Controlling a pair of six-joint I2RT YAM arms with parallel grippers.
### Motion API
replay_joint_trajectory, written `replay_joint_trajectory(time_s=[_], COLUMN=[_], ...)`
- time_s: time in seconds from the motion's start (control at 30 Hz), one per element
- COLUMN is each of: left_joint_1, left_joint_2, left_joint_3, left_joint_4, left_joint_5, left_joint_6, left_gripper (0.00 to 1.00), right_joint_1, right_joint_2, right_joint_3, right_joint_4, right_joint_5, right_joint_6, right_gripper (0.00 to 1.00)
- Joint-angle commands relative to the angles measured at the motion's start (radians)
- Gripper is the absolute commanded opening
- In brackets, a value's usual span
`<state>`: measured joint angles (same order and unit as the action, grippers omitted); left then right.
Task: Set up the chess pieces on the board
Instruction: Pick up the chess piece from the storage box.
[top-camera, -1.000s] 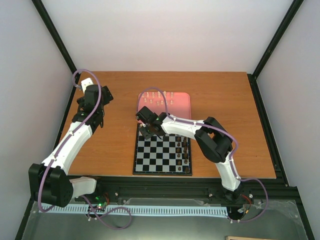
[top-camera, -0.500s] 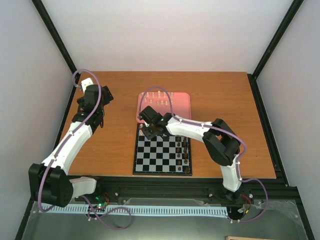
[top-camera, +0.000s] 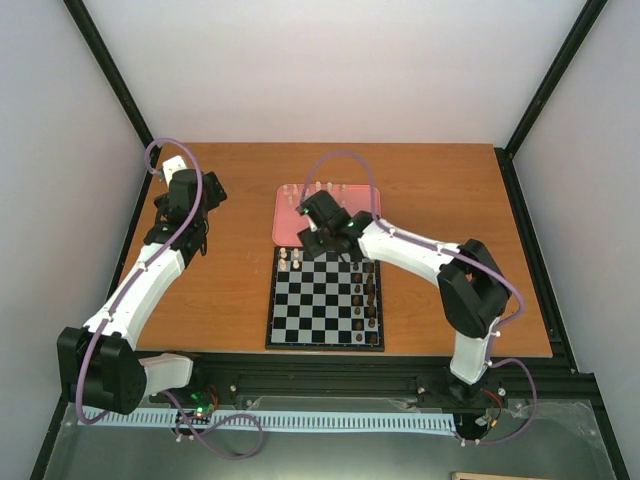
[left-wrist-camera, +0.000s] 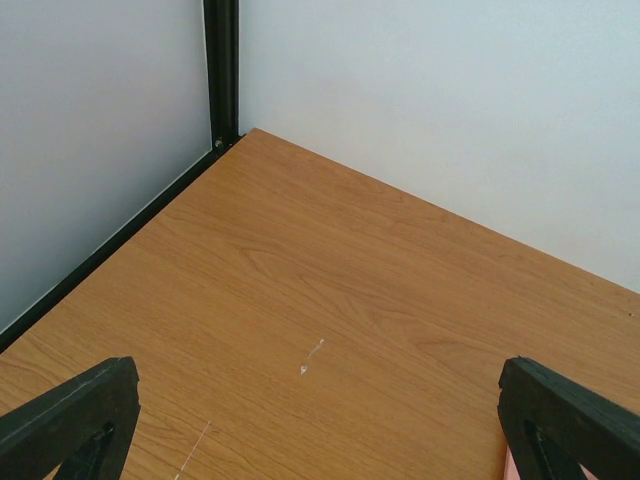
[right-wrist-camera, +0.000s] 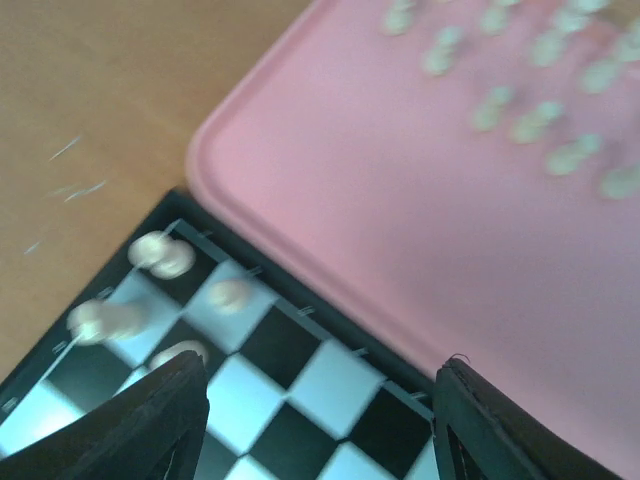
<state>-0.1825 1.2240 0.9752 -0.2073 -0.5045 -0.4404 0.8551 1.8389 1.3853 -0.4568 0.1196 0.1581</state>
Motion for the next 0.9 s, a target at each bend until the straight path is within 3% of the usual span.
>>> replay_joint_trajectory(time_s=[0.0,0.2,0.4,0.87], left_joint_1=[-0.002,-0.002,-0.002,-0.002], left_joint_2=[-0.002,0.013,0.037,0.082], left_joint_3=[0.042,0.046,0.054,0.072], left_joint_4=[0.002,0.005,0.006,0.005], left_joint_5=[0.009,0.004,0.005,-0.021], left_joint_6=[0.006,0.008,0.008,0.015], left_gripper=[1.00,1.00,1.00,1.00], right_joint_1=[-0.115,-0.244,-0.319,-0.388], right_joint_2=[0.013,0.095,0.281,0.535], right_joint_3=[0.065,0.150,0.304,0.586], right_joint_4=[0.006,0.036,0.012,-0.014], right_joint_5=[0.041,0.042,0.013,0.007], right_joint_6=[-0.017,-0.026,-0.047,-0.040], right_gripper=[0.62,0.62,0.56,0.51])
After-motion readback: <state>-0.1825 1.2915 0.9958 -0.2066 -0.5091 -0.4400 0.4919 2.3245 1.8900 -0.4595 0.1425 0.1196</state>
